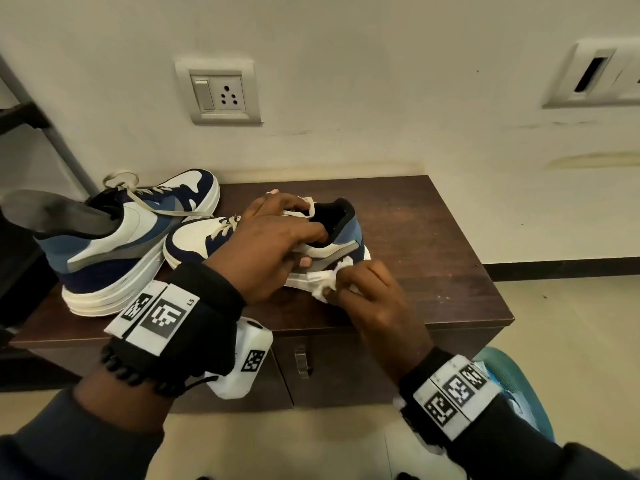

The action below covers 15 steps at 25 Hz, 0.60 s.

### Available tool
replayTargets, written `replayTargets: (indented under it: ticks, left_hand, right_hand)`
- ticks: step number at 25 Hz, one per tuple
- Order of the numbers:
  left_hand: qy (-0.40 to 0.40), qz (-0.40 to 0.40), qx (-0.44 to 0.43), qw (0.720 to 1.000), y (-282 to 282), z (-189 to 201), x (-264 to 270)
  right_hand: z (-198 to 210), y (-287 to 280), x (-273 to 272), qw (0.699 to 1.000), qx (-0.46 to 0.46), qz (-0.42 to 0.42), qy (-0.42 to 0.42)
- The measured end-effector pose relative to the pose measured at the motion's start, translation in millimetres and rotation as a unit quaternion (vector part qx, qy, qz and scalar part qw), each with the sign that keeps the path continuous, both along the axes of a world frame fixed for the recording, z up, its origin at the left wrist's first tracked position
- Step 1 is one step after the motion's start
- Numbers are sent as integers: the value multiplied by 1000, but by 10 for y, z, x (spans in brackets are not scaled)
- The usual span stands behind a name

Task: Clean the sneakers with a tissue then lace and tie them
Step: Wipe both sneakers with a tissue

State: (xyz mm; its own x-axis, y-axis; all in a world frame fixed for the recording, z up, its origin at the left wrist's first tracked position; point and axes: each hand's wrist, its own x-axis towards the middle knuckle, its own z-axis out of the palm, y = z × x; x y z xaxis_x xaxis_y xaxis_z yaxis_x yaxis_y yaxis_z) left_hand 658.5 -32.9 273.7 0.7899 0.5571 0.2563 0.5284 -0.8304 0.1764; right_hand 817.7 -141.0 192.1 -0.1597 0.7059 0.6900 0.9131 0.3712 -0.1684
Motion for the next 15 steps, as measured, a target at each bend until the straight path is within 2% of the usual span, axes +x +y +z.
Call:
replayTargets:
  ticks: [1, 5, 7, 11, 15]
  left_hand:
    - [5, -8, -8, 1000, 9, 13, -19]
    - [19, -49, -38, 998, 24, 85, -142]
    - [18, -67, -34, 997, 12, 97, -173]
    - [12, -68, -31, 997, 11, 89, -194]
    - [15, -59, -53, 997, -1, 74, -200]
  right_hand:
    - [-1, -43, 30, 1000, -4, 5, 5]
    - [300, -122, 34, 994, 81, -11, 74]
    - [274, -97, -31, 996, 72, -25, 48]
    - [1, -222, -141, 997, -21, -21, -67]
    - [235, -180, -227, 1000, 16, -4, -19]
